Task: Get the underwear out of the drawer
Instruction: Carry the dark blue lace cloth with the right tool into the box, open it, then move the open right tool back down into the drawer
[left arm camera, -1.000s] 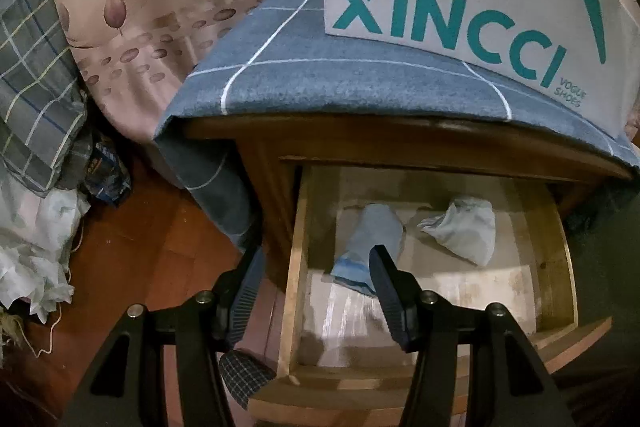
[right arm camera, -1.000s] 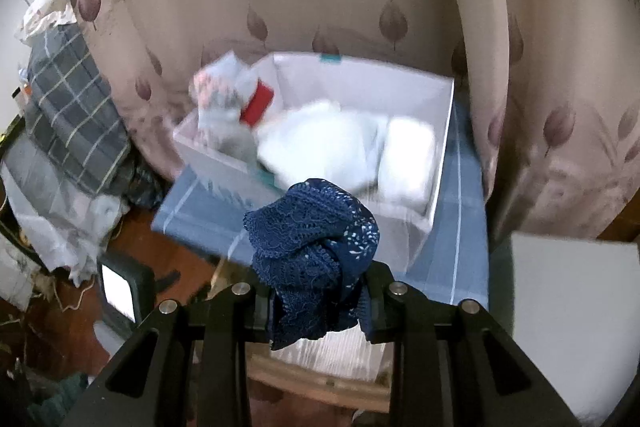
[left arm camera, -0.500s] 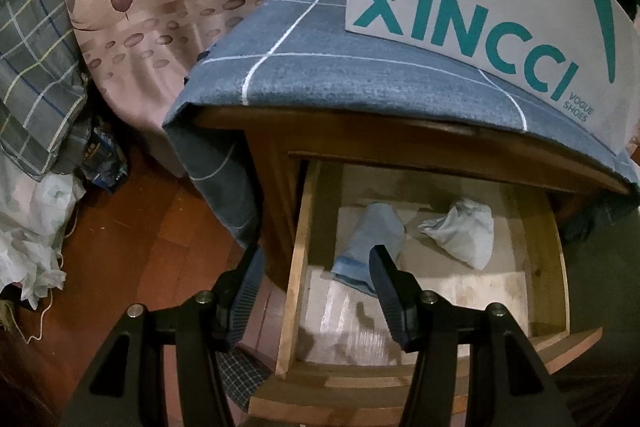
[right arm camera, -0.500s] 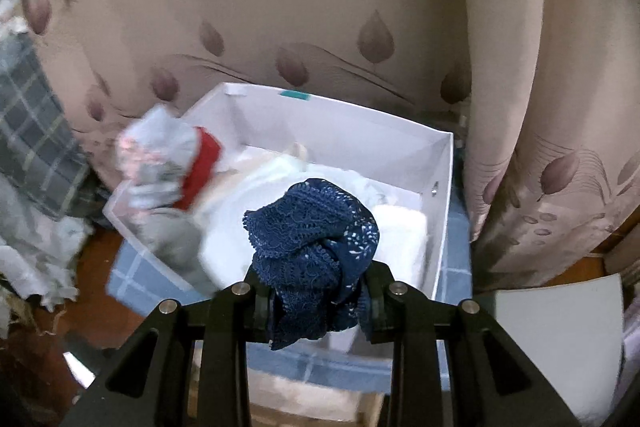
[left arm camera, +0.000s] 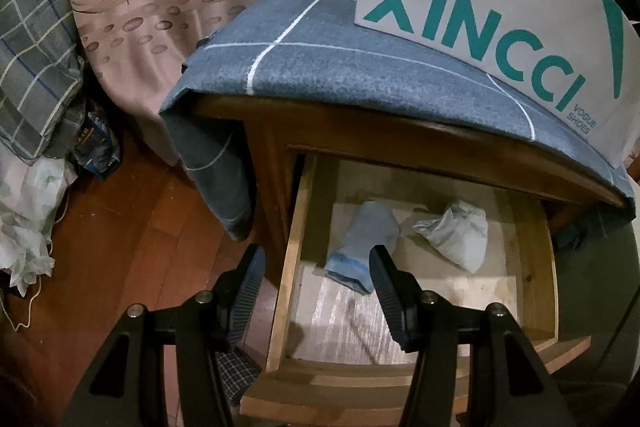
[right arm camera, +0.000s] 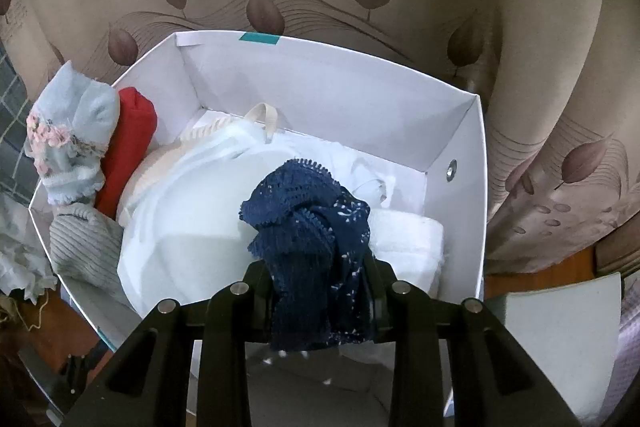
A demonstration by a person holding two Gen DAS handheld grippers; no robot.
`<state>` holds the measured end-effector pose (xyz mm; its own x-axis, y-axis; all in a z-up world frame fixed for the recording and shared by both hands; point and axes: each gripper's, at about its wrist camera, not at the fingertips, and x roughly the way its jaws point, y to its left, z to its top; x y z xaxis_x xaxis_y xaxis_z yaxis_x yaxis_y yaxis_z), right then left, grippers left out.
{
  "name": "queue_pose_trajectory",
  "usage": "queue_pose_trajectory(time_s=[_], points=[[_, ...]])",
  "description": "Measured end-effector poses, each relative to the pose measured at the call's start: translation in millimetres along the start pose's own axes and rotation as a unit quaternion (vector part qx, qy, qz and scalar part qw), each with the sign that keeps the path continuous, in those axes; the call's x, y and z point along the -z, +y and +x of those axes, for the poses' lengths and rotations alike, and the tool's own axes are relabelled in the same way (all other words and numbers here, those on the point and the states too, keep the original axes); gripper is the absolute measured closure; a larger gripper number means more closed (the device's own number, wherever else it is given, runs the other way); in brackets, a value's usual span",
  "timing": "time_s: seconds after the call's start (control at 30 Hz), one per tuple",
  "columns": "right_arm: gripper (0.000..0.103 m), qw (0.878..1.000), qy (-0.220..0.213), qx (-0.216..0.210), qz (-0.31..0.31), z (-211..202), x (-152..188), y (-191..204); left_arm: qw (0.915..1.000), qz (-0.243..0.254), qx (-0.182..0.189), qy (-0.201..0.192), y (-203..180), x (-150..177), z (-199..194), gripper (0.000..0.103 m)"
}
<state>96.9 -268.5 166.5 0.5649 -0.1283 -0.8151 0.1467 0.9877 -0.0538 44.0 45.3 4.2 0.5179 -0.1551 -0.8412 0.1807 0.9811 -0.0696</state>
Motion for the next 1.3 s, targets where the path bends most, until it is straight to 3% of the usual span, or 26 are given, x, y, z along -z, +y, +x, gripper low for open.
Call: queue_pose_trajectory(time_s=[0.1,0.23,0.47,0.67,0.77,0.97,1.3], points=[[0.065,1.0,-0.014,0.014,-0.007,-4.9,0.9,-1.2,1.0,0.002,-0.004,-0.001,0.1,-0.6,-0.2,0.047],[0.043,0.999,-0.038,0.004,0.001,-26.2,1.5,-7.4,1.0,0.0,-0.005,0.001,1.2,-0.6,0.9,0.047],[0.043,0.996,-0.079,-0.004,-0.036,-75.3,11.5,4.0,0.9999,0.008,-0.012,0.0,0.0,-0.1,1.7,0.047],[0.043,0.99,-0.103,-0.021,-0.093,-110.3,43.4,28.9,0.9998,0.012,-0.019,0.0,0.5,0.6,1.9,0.047],[0.043,0.988,-0.106,-0.052,-0.102,-118.3,64.3,40.0,0.9998,0.008,-0.019,0.002,2.6,0.3,2.6,0.047],[0.043,0.986,-0.083,-0.064,-0.132,-107.8,122.3,58.0,0.9998,0.009,-0.019,-0.002,3.3,0.5,0.4,0.047],[0.042,0.98,0.015,-0.054,-0.19,-40.3,191.1,79.9,0.9997,-0.011,-0.019,0.003,13.5,0.1,-0.5,0.047]])
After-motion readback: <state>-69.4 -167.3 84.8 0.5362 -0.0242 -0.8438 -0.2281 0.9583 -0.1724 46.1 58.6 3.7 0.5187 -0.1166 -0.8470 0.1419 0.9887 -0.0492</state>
